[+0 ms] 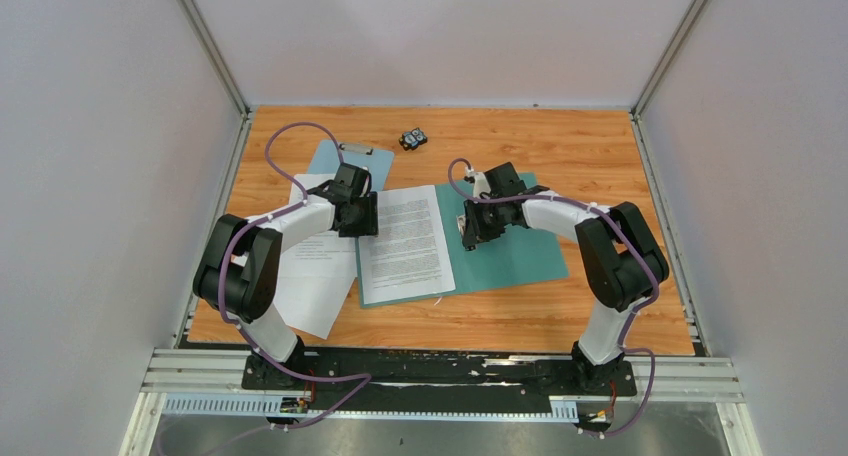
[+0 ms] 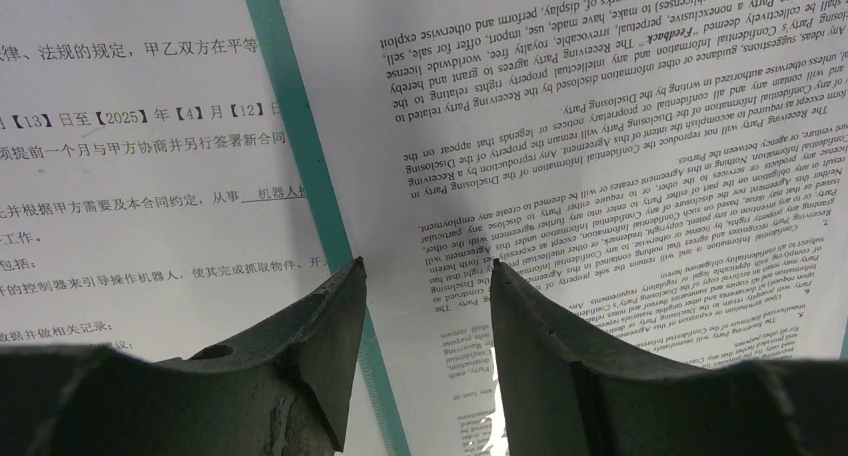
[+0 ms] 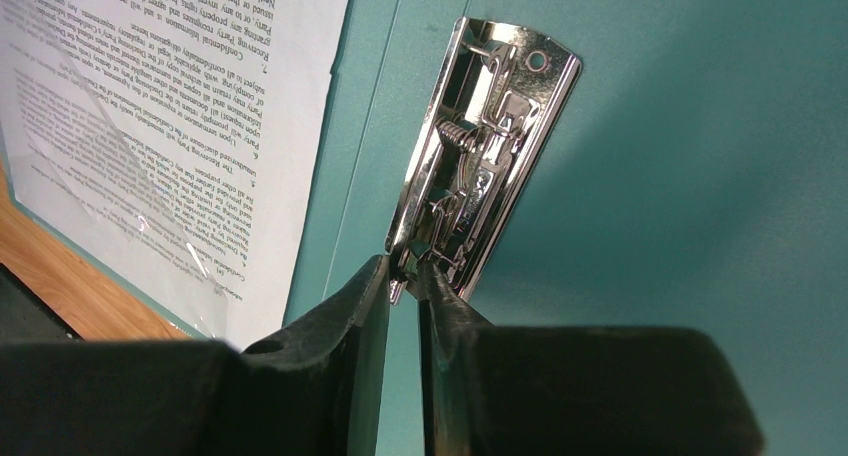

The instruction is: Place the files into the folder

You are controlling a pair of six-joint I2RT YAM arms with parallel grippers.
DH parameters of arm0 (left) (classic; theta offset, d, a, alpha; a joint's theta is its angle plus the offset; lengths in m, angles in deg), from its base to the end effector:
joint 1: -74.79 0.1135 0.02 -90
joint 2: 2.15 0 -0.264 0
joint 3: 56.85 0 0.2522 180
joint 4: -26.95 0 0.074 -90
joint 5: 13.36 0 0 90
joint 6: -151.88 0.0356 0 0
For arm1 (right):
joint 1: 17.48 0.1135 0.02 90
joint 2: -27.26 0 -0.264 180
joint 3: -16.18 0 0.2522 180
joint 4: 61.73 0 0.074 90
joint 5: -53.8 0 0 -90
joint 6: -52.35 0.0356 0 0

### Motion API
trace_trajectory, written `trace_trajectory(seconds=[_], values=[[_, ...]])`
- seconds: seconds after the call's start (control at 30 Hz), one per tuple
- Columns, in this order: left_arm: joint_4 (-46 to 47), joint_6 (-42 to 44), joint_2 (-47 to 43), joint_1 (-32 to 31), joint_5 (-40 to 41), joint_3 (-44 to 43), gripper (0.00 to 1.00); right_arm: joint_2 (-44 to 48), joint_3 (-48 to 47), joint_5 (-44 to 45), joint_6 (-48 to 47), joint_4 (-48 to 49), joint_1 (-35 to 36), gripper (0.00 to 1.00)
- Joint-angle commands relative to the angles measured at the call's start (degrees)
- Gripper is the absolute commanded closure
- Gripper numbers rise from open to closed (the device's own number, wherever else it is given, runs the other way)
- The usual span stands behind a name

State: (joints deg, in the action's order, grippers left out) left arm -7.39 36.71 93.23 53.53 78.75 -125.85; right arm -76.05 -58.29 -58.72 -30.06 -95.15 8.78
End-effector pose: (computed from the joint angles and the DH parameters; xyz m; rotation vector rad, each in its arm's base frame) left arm 0.3027 -0.1164 0.1687 -0.1031 2.6466 -0.2279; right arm 0.3091 0.1677 0.1542 -0.5701 2.6483 0.7099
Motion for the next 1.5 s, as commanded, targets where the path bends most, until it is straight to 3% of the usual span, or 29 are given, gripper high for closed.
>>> trace_trajectory(seconds=[0.0, 0.5, 1.07, 1.47], values=[[0.9, 0.6, 0.2, 0.1, 1.0, -2.1, 0.43, -0.4, 1.2, -0.6, 0.4, 1.3, -0.2, 0.83], [1.0, 0.4, 0.8, 0.1, 0.9, -2.2, 0.44, -0.4, 1.4, -3.4, 1.5, 1.5, -0.2, 0.85], [0.4, 0.7, 1.5, 0.1, 2.0, -3.1, 0.44, -0.9, 2.6, 16.8, 0.2, -6.4, 3.4, 0.88], [-0.4, 1.4, 2.0, 0.1, 3.8, -3.3, 0.45, 2.0, 2.8, 22.4, 0.8, -8.2, 5.1, 0.89]])
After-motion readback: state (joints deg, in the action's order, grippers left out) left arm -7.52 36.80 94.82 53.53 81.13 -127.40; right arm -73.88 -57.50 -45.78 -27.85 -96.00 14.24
